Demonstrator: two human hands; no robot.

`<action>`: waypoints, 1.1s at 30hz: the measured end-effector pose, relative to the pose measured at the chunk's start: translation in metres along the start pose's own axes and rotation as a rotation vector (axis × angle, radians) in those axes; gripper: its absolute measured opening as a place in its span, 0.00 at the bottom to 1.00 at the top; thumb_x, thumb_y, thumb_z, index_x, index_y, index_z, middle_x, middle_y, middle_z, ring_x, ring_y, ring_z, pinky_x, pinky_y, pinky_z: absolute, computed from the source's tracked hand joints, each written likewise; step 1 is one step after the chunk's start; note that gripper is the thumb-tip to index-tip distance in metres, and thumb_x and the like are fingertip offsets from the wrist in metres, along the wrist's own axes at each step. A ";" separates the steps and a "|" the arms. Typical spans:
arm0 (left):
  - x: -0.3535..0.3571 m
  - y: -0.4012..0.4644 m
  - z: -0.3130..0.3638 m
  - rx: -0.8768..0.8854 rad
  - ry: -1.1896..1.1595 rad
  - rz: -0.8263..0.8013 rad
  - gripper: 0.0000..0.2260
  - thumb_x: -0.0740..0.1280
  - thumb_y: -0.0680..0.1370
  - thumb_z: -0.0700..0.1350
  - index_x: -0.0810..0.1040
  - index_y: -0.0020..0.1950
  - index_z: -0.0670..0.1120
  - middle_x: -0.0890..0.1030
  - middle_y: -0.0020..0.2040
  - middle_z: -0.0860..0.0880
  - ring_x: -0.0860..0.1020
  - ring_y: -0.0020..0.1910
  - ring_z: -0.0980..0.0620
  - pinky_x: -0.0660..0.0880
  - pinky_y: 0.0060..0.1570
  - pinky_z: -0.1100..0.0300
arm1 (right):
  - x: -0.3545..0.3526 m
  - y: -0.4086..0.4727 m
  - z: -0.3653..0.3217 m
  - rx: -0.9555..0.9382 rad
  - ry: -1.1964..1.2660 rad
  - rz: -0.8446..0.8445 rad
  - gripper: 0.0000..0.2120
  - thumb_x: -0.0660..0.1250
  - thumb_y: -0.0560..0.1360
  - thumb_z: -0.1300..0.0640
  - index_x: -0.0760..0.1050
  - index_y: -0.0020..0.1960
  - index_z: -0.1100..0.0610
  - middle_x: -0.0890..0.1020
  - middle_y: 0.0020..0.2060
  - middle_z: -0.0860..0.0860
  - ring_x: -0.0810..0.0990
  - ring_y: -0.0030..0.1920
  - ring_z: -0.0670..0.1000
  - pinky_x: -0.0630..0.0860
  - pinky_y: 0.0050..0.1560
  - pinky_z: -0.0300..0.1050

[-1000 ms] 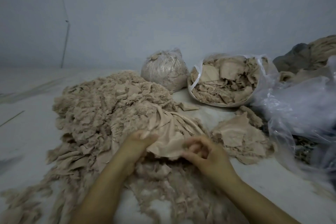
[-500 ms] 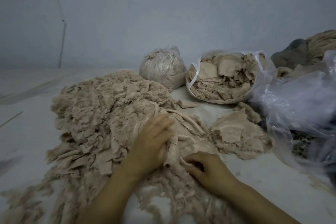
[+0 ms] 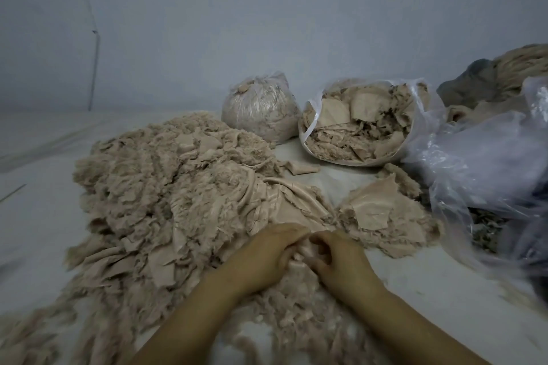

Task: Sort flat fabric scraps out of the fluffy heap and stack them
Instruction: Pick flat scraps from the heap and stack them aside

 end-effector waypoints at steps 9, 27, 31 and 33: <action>0.044 -0.011 -0.048 -0.251 0.048 -0.381 0.32 0.60 0.78 0.57 0.49 0.77 0.55 0.51 0.77 0.58 0.47 0.75 0.57 0.43 0.69 0.66 | 0.011 0.018 0.010 0.095 0.065 -0.229 0.11 0.75 0.70 0.51 0.74 0.36 0.50 0.75 0.32 0.43 0.72 0.33 0.40 0.68 0.35 0.32; 0.010 -0.003 -0.027 -0.380 -0.735 -0.059 0.08 0.64 0.76 0.47 0.82 0.45 0.48 0.82 0.46 0.45 0.79 0.46 0.47 0.73 0.53 0.50 | -0.015 0.001 0.001 -0.145 0.532 -0.044 0.10 0.70 0.74 0.61 0.73 0.36 0.52 0.78 0.48 0.41 0.75 0.53 0.36 0.70 0.53 0.31; 0.012 -0.002 -0.024 -0.467 -1.043 -0.005 0.15 0.66 0.75 0.54 0.78 0.43 0.42 0.80 0.40 0.45 0.78 0.41 0.49 0.76 0.46 0.57 | -0.014 -0.001 0.000 -0.183 0.505 0.009 0.10 0.71 0.73 0.61 0.73 0.37 0.53 0.79 0.49 0.45 0.76 0.55 0.40 0.72 0.54 0.34; 0.012 0.001 -0.021 -0.483 -0.972 -0.006 0.15 0.67 0.75 0.56 0.76 0.40 0.44 0.79 0.36 0.47 0.77 0.37 0.51 0.75 0.40 0.59 | -0.016 0.000 0.001 -0.158 0.503 0.078 0.09 0.71 0.73 0.60 0.73 0.38 0.55 0.79 0.40 0.48 0.77 0.46 0.46 0.75 0.49 0.43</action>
Point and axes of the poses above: each hand's wrist, its own y-axis towards the middle knuckle, its own x-axis out of the palm, z = x × y, the point moved 8 cm from there along y, towards the middle knuckle
